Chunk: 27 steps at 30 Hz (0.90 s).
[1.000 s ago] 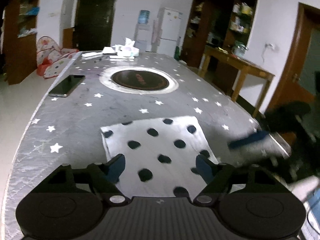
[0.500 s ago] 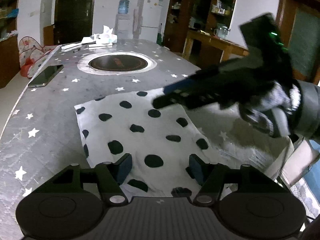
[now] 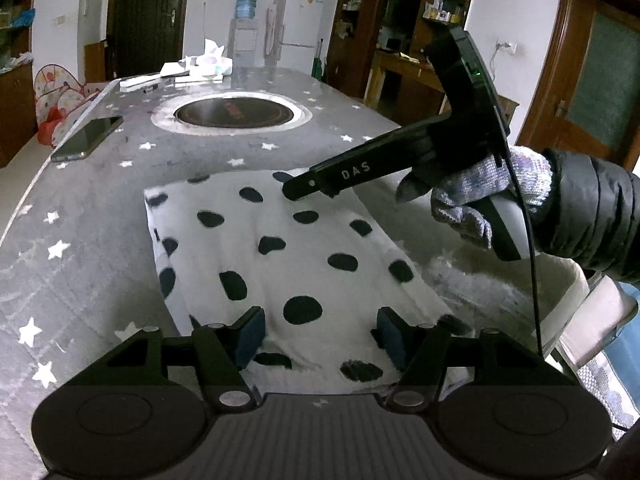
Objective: Fold clothes
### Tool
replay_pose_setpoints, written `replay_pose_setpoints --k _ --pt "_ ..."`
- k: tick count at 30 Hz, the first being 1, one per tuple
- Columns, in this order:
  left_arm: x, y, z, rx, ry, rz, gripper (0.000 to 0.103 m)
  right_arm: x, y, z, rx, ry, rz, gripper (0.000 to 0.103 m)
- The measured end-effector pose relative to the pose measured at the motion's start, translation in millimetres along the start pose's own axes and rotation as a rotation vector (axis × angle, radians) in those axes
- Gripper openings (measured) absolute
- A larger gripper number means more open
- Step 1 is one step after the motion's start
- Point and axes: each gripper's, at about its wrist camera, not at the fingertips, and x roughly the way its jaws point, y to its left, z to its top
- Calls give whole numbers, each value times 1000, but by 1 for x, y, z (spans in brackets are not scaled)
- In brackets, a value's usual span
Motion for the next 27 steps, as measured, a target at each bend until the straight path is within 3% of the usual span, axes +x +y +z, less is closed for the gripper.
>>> replay_pose_setpoints --k 6,10,15,22,27 --pt "-12 1 4 -3 -36 5 65 3 23 22 -60 -18 63 41" --pt "-5 6 0 -20 -9 8 65 24 34 26 -73 8 93 40" --pt "1 10 -5 -36 10 -2 65 49 36 21 -70 59 82 40" --pt "-2 13 -5 -47 5 -19 66 34 51 37 -127 31 115 40" --pt "-1 14 -6 -59 6 -25 66 54 69 40 -165 61 138 40"
